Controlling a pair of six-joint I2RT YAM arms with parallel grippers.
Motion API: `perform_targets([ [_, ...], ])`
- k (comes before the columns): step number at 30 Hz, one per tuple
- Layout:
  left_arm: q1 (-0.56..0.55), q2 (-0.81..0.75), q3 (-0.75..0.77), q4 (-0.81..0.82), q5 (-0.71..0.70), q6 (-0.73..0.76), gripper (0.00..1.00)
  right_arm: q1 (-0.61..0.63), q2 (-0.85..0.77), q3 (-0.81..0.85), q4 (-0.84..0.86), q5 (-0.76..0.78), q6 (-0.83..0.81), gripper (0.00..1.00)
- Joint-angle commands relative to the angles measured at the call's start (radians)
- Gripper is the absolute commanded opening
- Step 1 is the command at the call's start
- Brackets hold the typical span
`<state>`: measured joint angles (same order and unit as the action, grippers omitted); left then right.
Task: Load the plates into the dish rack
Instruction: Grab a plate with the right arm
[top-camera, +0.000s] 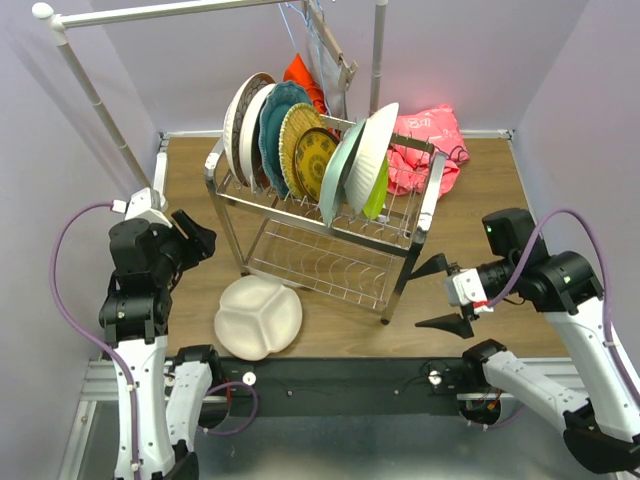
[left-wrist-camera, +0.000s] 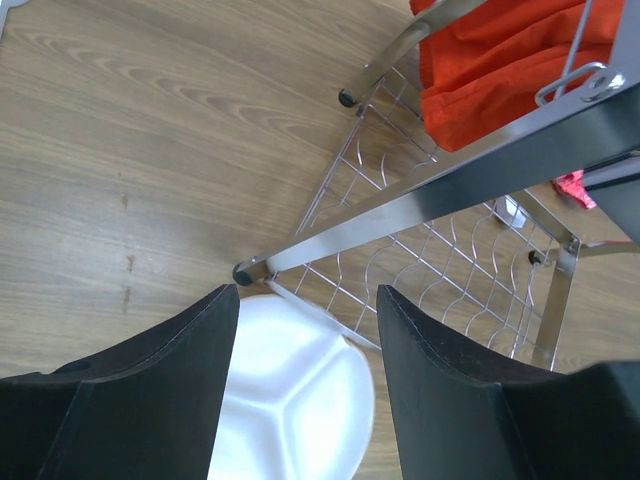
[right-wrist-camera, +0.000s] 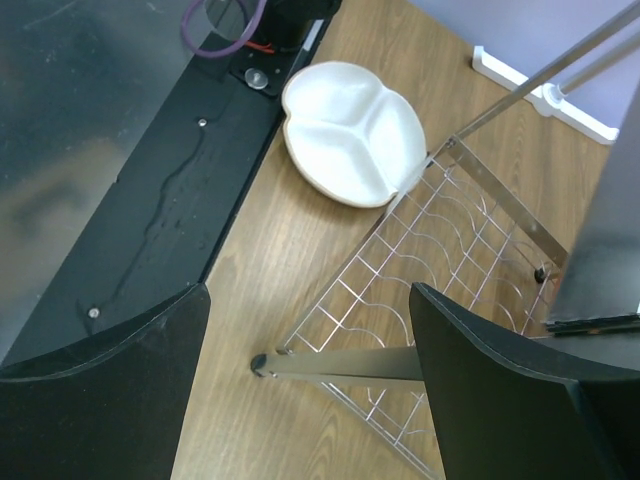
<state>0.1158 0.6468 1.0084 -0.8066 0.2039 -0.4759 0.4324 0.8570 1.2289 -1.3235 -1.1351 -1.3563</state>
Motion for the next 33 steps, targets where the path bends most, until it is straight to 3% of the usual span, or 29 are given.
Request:
perform_targets([
  [1, -0.002, -0.007, -0.027, 0.001, -0.027, -0.012, 0.67, -0.001, -0.091, -0.083, -0.066, 0.023, -0.147, 0.90],
  [7, -0.002, -0.003, -0.045, 0.018, -0.020, -0.027, 0.67, -0.001, -0.122, -0.115, 0.062, 0.075, 0.008, 0.89],
  [12, -0.002, 0.013, -0.042, 0.023, -0.021, -0.027, 0.67, -0.001, -0.168, -0.176, 0.087, 0.093, 0.020, 0.88],
  [21, -0.002, 0.024, -0.056, 0.040, -0.021, -0.032, 0.67, -0.004, -0.226, -0.270, -0.065, 0.178, -0.188, 0.90],
  [28, -0.002, 0.024, -0.073, 0.037, -0.028, -0.027, 0.67, -0.001, -0.132, -0.230, 0.004, 0.186, -0.021, 0.92],
  [33, -0.002, 0.042, -0.057, 0.037, -0.031, -0.021, 0.67, -0.003, -0.159, -0.207, 0.107, 0.192, 0.115, 0.92],
])
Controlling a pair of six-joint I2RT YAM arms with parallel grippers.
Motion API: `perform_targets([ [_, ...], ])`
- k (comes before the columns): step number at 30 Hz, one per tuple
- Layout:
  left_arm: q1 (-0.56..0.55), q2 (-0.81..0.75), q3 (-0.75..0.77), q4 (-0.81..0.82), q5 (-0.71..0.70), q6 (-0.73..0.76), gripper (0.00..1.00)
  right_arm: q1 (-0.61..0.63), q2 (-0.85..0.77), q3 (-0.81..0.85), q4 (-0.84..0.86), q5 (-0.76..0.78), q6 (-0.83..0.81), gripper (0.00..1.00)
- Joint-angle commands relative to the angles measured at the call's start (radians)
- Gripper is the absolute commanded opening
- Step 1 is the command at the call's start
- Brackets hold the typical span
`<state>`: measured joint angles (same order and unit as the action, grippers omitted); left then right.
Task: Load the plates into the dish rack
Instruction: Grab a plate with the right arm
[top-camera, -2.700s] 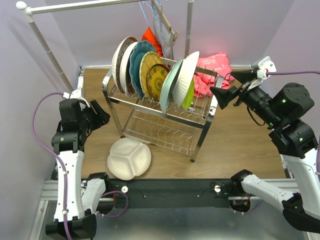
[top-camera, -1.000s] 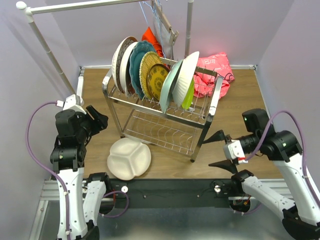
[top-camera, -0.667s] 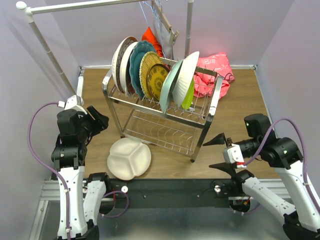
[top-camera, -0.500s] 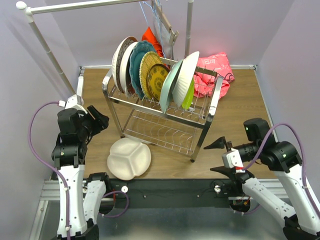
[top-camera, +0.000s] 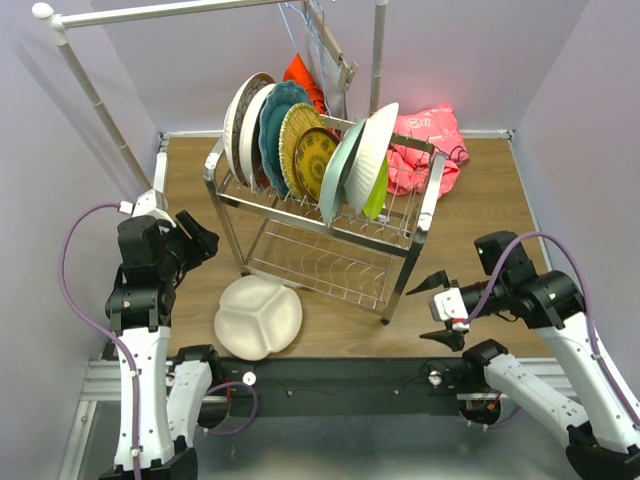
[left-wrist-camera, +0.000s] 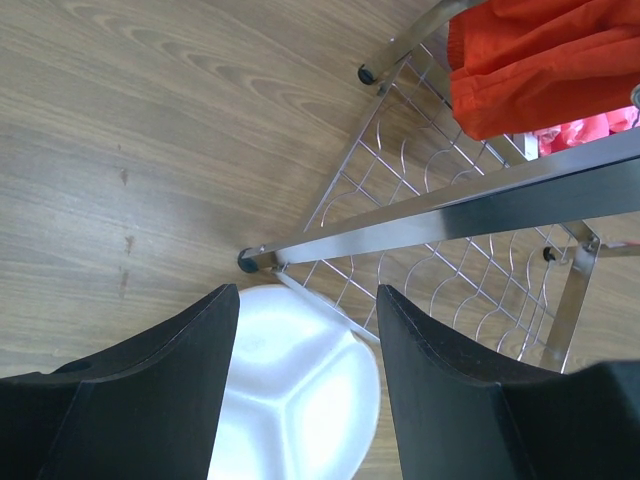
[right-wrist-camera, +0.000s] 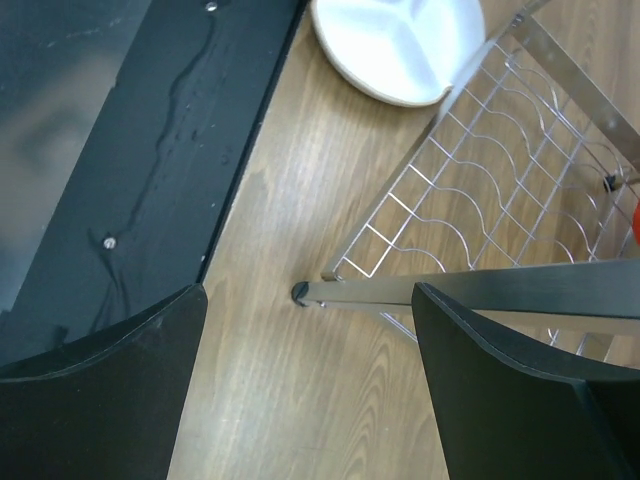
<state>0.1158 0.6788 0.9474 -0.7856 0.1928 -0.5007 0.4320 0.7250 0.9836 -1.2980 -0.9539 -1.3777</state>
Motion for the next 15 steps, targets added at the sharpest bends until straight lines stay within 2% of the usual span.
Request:
perform_targets([
  [1, -0.004, 0.013, 0.007, 0.016, -0.023, 0.005, 0.67, -0.003, -0.027, 0.047, 0.092, -0.002, 0.208, 0.91],
  [3, -0.002, 0.015, 0.011, 0.013, -0.024, 0.002, 0.67, -0.002, -0.024, 0.107, 0.114, -0.031, 0.259, 0.90],
  [4, -0.002, 0.013, 0.013, 0.011, -0.027, 0.001, 0.67, -0.003, -0.025, 0.127, 0.129, -0.073, 0.349, 0.90],
  [9, -0.001, 0.016, 0.005, 0.005, -0.026, -0.007, 0.67, -0.003, -0.033, 0.242, 0.388, -0.187, 0.668, 0.90],
  [10, -0.002, 0.018, 0.008, 0.002, -0.026, -0.006, 0.67, -0.001, -0.016, 0.275, 0.426, -0.207, 0.775, 0.90],
  [15, -0.004, 0.050, 0.047, -0.012, -0.036, 0.010, 0.67, -0.001, 0.053, 0.368, 0.659, -0.229, 1.009, 0.90],
])
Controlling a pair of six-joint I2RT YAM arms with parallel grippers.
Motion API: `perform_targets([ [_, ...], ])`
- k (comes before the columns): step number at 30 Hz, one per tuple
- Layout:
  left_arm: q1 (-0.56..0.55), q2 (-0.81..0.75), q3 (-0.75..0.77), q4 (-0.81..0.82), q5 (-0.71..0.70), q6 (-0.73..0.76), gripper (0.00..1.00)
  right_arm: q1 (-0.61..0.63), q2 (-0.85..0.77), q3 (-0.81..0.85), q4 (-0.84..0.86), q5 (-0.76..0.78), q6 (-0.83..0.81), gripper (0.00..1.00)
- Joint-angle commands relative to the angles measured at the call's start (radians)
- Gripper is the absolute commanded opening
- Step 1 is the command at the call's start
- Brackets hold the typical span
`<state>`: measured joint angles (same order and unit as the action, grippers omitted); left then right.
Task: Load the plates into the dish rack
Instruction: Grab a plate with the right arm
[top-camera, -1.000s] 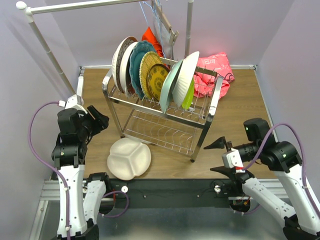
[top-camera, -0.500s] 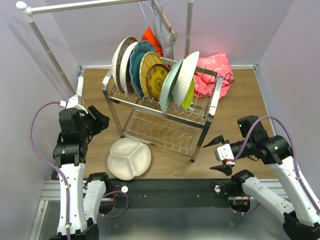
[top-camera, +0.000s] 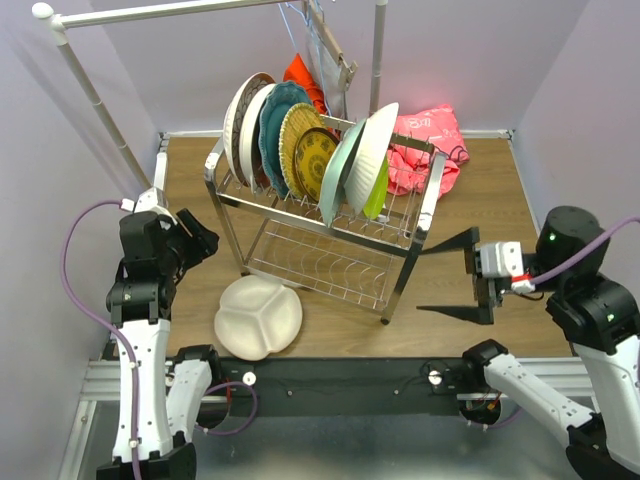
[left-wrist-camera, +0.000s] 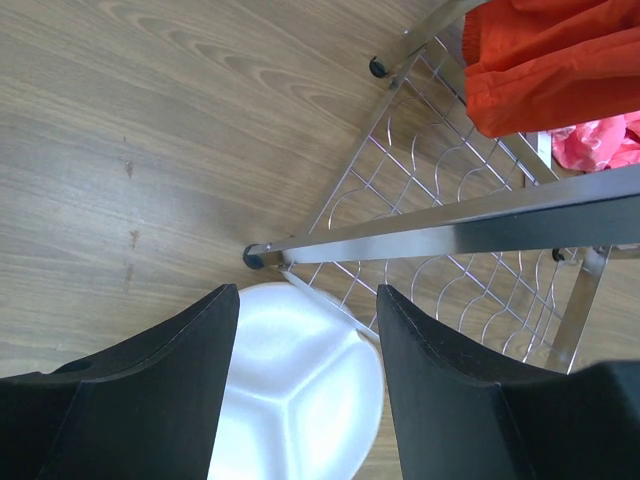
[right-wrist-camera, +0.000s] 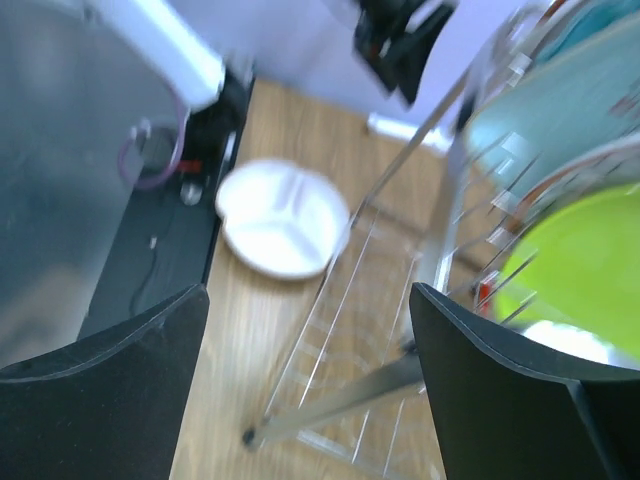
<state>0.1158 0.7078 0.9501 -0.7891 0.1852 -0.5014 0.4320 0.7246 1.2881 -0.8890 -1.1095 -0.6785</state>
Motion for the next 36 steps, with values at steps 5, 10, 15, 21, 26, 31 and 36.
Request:
perform_targets([
  [5, -0.002, 0.033, 0.059, 0.001, -0.026, 0.006, 0.67, -0.002, 0.145, 0.086, 0.588, 0.016, 0.738, 0.86],
  [10, -0.002, 0.024, 0.056, 0.013, -0.015, -0.002, 0.67, 0.002, 0.252, 0.172, 0.691, 0.126, 0.983, 0.86],
  [15, -0.002, 0.016, 0.058, 0.011, -0.015, 0.000, 0.67, 0.118, 0.325, 0.260, 0.621, 0.221, 1.007, 0.96],
  [21, -0.002, 0.004, 0.052, 0.007, -0.012, 0.001, 0.67, 0.394, 0.391, 0.341, 0.498, 0.462, 0.857, 1.00],
  [26, -0.002, -0.004, 0.050, 0.002, -0.018, 0.009, 0.67, 0.510, 0.440, 0.355, 0.440, 0.533, 0.775, 1.00],
  [31, -0.001, -0.004, 0.053, 0.011, -0.018, 0.011, 0.67, 0.660, 0.469, 0.309, 0.384, 0.611, 0.614, 1.00],
  [36, -0.002, -0.011, 0.067, 0.007, -0.016, 0.014, 0.67, 0.810, 0.519, 0.300, 0.322, 0.761, 0.401, 1.00],
])
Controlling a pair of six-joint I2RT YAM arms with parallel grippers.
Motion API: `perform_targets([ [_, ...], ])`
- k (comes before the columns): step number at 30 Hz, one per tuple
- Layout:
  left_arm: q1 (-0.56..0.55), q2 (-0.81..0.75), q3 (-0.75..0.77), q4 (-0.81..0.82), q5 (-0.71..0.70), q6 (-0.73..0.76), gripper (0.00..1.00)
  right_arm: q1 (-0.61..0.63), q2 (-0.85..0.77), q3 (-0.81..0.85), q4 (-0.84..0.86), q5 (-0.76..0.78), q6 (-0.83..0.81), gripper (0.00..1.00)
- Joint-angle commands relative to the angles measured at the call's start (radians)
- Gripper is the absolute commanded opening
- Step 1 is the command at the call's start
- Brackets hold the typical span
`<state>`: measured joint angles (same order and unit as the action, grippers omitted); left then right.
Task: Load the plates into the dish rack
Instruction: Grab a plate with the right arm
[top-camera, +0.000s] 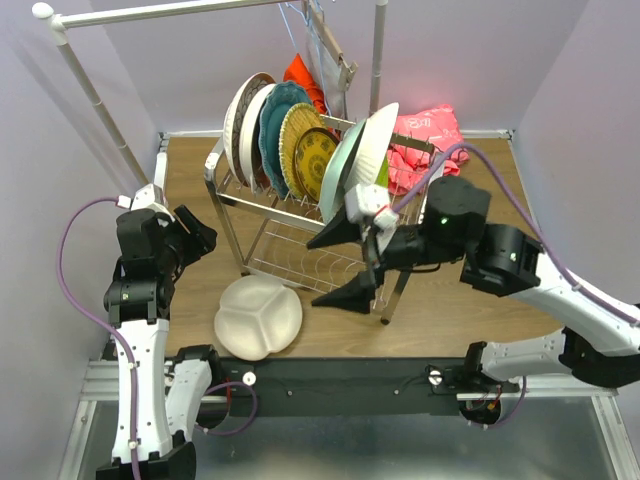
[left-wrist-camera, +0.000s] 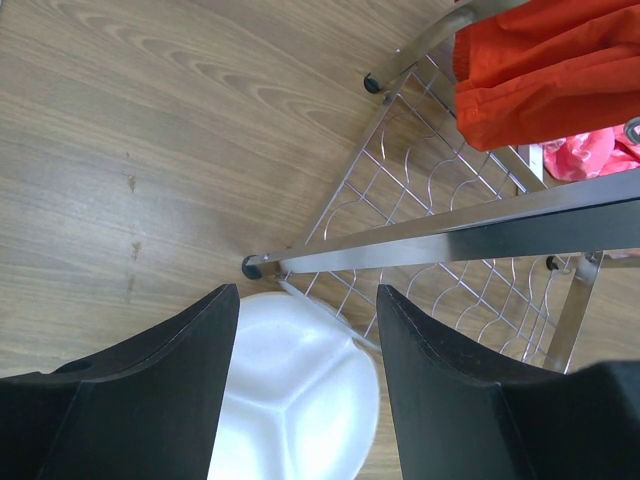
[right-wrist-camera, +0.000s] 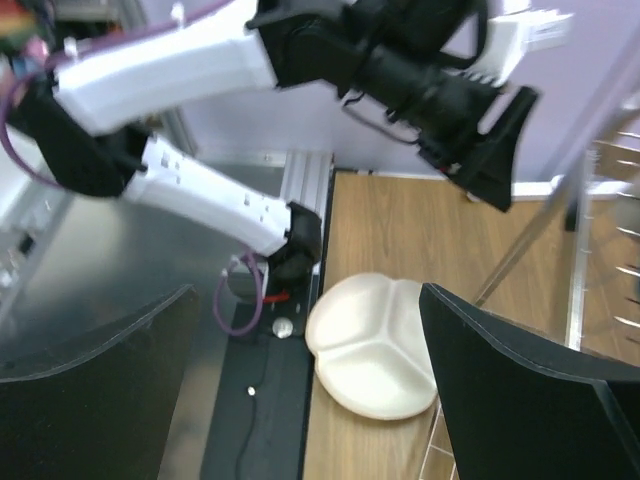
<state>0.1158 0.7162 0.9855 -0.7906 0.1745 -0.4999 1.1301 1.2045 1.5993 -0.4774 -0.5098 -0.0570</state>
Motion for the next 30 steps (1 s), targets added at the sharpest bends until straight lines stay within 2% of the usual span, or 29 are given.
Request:
perform_targets([
  [1, -0.002, -0.021, 0.039, 0.007, -0.007, 0.018, 0.67, 0.153, 0.062, -0.004, -0.102, 0.180, -0.246, 1.00],
  [9, -0.002, -0.026, 0.073, -0.006, -0.035, 0.037, 0.67, 0.289, 0.216, 0.013, -0.202, 0.402, -0.414, 1.00],
  [12, -0.002, -0.032, 0.084, -0.009, -0.047, 0.041, 0.67, 0.322, 0.247, -0.021, -0.228, 0.427, -0.506, 1.00],
  [16, -0.002, -0.040, 0.114, -0.024, -0.064, 0.052, 0.67, 0.345, 0.239, -0.088, -0.248, 0.373, -0.622, 1.00],
  [20, -0.001, -0.050, 0.137, -0.035, -0.092, 0.057, 0.67, 0.391, 0.270, -0.162, -0.251, 0.466, -0.730, 1.00],
  [30, -0.001, -0.075, 0.162, -0.041, -0.133, 0.049, 0.68, 0.408, 0.426, -0.234, -0.181, 0.577, -0.807, 0.99],
])
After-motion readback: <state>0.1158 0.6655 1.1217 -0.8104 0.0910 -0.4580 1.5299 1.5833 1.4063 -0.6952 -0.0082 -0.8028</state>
